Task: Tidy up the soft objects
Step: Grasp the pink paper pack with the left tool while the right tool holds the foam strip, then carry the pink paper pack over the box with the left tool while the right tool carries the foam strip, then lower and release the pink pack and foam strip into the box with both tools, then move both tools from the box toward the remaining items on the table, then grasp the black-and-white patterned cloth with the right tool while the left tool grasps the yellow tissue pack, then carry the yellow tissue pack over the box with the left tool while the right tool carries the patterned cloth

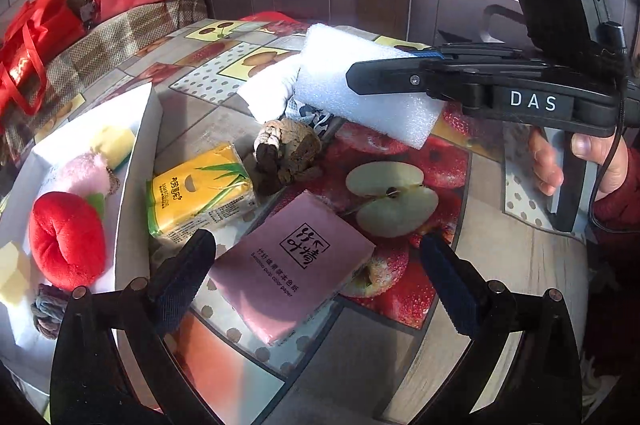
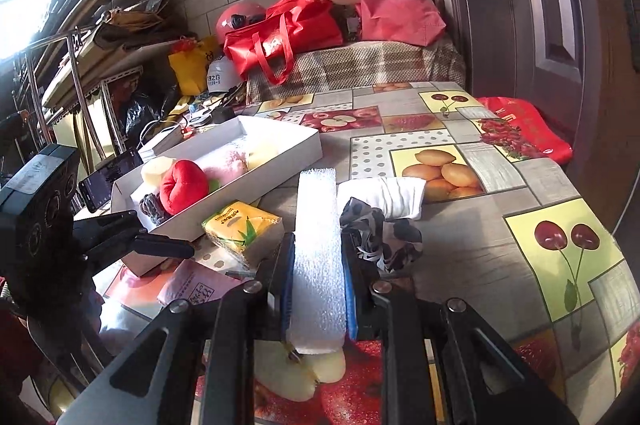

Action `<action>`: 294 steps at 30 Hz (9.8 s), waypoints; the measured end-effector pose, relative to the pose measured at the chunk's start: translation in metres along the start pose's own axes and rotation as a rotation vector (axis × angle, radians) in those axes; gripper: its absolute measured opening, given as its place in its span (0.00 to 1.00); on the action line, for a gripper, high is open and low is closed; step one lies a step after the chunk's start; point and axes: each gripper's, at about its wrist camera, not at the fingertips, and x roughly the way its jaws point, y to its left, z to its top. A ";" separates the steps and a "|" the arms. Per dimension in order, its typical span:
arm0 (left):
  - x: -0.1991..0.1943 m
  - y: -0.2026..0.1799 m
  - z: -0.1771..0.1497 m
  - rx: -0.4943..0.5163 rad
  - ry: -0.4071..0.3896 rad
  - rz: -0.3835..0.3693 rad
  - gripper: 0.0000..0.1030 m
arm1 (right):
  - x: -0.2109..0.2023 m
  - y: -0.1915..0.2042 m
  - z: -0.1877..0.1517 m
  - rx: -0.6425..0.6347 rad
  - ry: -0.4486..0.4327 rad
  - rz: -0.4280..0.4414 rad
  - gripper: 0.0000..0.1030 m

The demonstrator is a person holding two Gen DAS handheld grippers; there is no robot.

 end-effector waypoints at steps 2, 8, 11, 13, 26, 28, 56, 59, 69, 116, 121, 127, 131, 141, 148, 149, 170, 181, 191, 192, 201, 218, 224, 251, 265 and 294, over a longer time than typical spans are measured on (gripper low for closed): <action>0.011 0.003 0.001 0.016 0.036 -0.003 0.99 | 0.002 0.001 0.000 -0.006 0.013 0.002 0.19; 0.022 -0.005 -0.001 0.059 0.081 -0.051 0.82 | 0.004 0.000 -0.001 0.000 0.022 0.006 0.19; 0.019 -0.010 -0.002 0.062 0.071 -0.034 0.82 | 0.004 -0.001 -0.001 0.006 0.023 0.011 0.19; 0.014 -0.015 -0.004 0.080 0.054 0.001 0.82 | 0.002 0.000 -0.001 -0.001 0.013 0.024 0.19; -0.042 -0.008 -0.016 0.002 -0.221 0.133 0.82 | -0.019 -0.003 0.000 0.018 -0.101 -0.015 0.19; -0.049 -0.003 -0.018 -0.031 -0.256 0.154 0.82 | -0.020 -0.004 0.000 0.023 -0.110 -0.012 0.19; -0.101 0.073 -0.059 -0.273 -0.471 0.490 0.82 | -0.005 0.037 0.004 -0.065 -0.149 -0.032 0.19; -0.104 0.087 -0.064 -0.319 -0.477 0.510 0.82 | 0.001 0.041 0.004 -0.066 -0.134 -0.023 0.19; -0.115 0.124 -0.081 -0.413 -0.489 0.608 0.82 | 0.018 0.059 0.006 -0.075 -0.106 -0.005 0.19; -0.091 0.192 -0.063 -0.506 -0.453 0.636 0.82 | 0.152 0.155 0.062 -0.111 -0.039 0.020 0.19; -0.091 0.203 -0.065 -0.558 -0.441 0.604 0.82 | 0.174 0.153 0.073 -0.107 -0.014 -0.022 0.19; -0.088 0.216 -0.068 -0.627 -0.406 0.590 0.86 | 0.176 0.151 0.075 -0.101 -0.023 -0.035 0.20; -0.094 0.218 -0.074 -0.664 -0.434 0.601 1.00 | 0.162 0.152 0.072 -0.093 -0.096 -0.077 0.74; -0.099 0.221 -0.078 -0.686 -0.467 0.573 1.00 | 0.126 0.163 0.061 -0.134 -0.240 -0.094 0.77; -0.100 0.220 -0.077 -0.679 -0.474 0.570 1.00 | 0.114 0.161 0.054 -0.128 -0.242 -0.085 0.78; -0.100 0.220 -0.077 -0.677 -0.477 0.571 1.00 | 0.113 0.163 0.052 -0.132 -0.241 -0.086 0.78; -0.102 0.193 -0.068 -0.555 -0.497 0.635 1.00 | 0.078 0.141 0.023 -0.087 -0.091 -0.034 0.79; -0.091 0.142 -0.053 -0.414 -0.475 0.567 1.00 | 0.048 0.079 0.010 0.047 -0.050 -0.120 0.79; -0.050 0.082 -0.006 -0.388 -0.413 -0.010 0.99 | 0.025 0.009 -0.002 0.351 -0.093 -0.144 0.79; -0.045 0.079 0.000 -0.396 -0.413 -0.039 0.99 | 0.023 0.005 -0.003 0.367 -0.099 -0.143 0.79; -0.016 0.096 0.021 -0.539 -0.381 -0.029 0.99 | 0.016 -0.014 -0.006 0.434 -0.113 -0.113 0.79; 0.002 0.041 0.031 -0.341 -0.230 0.165 0.99 | 0.048 -0.048 0.007 0.277 0.121 -0.060 0.72; 0.007 0.055 0.028 -0.415 -0.211 0.187 0.99 | 0.074 -0.039 0.011 0.229 0.206 -0.031 0.35; -0.012 0.004 0.038 -0.139 -0.142 0.149 0.99 | 0.031 -0.068 0.007 0.359 0.031 -0.047 0.31; 0.044 0.013 0.025 -0.122 0.064 0.064 0.55 | 0.032 -0.070 0.005 0.374 0.038 -0.035 0.31; -0.098 0.093 -0.058 -0.342 -0.456 0.447 0.48 | 0.002 0.019 0.013 -0.006 -0.182 -0.140 0.30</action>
